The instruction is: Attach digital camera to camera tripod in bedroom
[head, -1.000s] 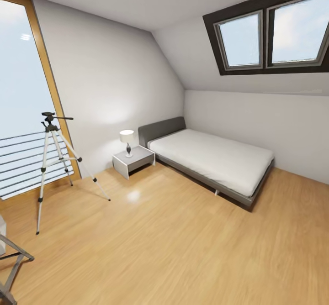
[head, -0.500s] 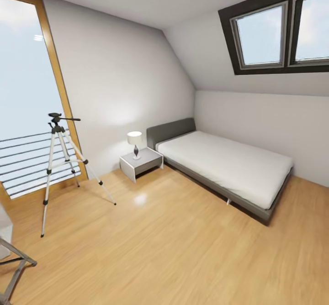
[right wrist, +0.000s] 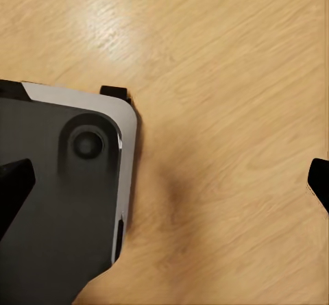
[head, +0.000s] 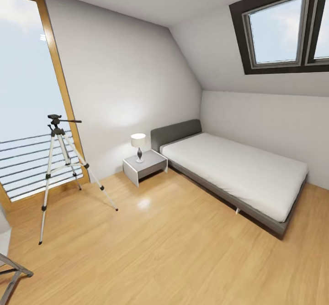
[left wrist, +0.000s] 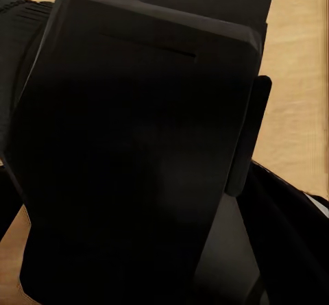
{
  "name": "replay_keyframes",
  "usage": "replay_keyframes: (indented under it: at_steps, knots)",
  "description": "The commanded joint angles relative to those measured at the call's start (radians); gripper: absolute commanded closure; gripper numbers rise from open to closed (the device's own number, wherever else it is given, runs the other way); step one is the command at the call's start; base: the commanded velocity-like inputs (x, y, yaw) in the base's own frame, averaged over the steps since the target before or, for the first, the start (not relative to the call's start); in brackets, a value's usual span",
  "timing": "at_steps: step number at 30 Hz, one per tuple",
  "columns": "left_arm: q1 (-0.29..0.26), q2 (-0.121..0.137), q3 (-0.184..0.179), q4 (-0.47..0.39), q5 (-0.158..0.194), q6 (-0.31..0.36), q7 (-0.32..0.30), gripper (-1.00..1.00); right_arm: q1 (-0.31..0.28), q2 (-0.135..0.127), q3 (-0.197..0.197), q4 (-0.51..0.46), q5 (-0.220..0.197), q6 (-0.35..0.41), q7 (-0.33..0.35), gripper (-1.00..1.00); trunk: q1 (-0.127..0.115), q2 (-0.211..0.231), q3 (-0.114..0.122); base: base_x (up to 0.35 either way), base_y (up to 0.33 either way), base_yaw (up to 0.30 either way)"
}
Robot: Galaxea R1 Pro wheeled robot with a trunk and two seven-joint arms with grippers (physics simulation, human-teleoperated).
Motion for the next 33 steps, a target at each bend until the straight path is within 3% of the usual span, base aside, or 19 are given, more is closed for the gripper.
replay_keyframes:
  at_steps: [1, 33]
  knots:
    - [0.0, 0.0, -0.009, 0.0, 0.007, -0.002, 0.004, 1.0, -0.001, -0.001, -0.001, 0.003, 0.008, -0.006, 0.002, -1.0, 0.001, -0.001, 0.0, 0.323, 0.0, 0.002]
    - [0.0, -0.001, -0.009, 0.0, 0.007, 0.024, 0.004, 1.0, -0.001, 0.002, 0.002, 0.003, 0.009, 0.003, 0.002, -1.0, 0.001, -0.001, 0.0, 0.324, 0.0, 0.013]
